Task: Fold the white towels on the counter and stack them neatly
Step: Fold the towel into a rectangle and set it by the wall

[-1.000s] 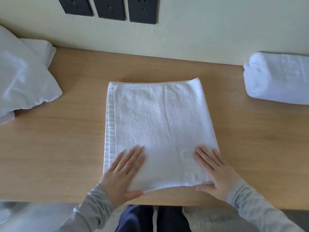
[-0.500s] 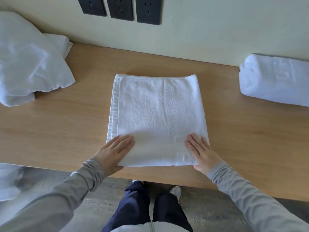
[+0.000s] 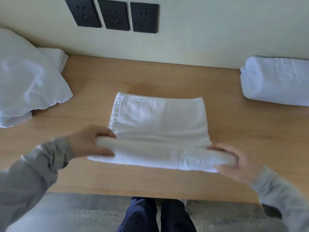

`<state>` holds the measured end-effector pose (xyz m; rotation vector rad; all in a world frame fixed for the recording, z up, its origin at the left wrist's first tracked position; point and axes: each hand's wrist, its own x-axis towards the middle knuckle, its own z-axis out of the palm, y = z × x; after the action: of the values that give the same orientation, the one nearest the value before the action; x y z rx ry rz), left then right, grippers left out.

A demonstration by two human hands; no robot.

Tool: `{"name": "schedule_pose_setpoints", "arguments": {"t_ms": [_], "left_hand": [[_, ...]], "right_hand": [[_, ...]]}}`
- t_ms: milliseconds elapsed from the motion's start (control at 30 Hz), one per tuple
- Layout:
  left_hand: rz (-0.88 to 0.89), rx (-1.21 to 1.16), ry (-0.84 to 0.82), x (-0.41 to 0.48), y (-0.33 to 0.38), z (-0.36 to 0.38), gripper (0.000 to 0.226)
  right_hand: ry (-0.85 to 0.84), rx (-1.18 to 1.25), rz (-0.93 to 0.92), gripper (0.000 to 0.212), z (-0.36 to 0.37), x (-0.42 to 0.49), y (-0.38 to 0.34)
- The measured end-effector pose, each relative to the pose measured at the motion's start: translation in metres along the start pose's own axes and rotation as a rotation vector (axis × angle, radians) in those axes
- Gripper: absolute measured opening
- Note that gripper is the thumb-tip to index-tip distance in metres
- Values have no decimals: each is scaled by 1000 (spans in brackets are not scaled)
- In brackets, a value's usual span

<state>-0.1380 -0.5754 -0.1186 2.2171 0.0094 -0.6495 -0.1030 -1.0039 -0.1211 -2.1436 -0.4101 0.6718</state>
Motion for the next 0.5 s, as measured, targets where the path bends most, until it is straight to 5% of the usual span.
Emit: {"name": "schedule_pose_setpoints", "arguments": {"t_ms": [100,267,400,500], "left_hand": [[-50,-117,121,40,8,-37,30],[-215,-378,386,119,-3,-49,21],[-490,-475,556,165,-28,-34,49],[-508,-428,603,182,-38,-26,49]], "right_hand": [[246,145,-56,39,-26,48,-19],[688,444,156,13,-26,151,-8],[708,375,308,33,-17,203,19],[664,328,428,51,-10,217,39]]}}
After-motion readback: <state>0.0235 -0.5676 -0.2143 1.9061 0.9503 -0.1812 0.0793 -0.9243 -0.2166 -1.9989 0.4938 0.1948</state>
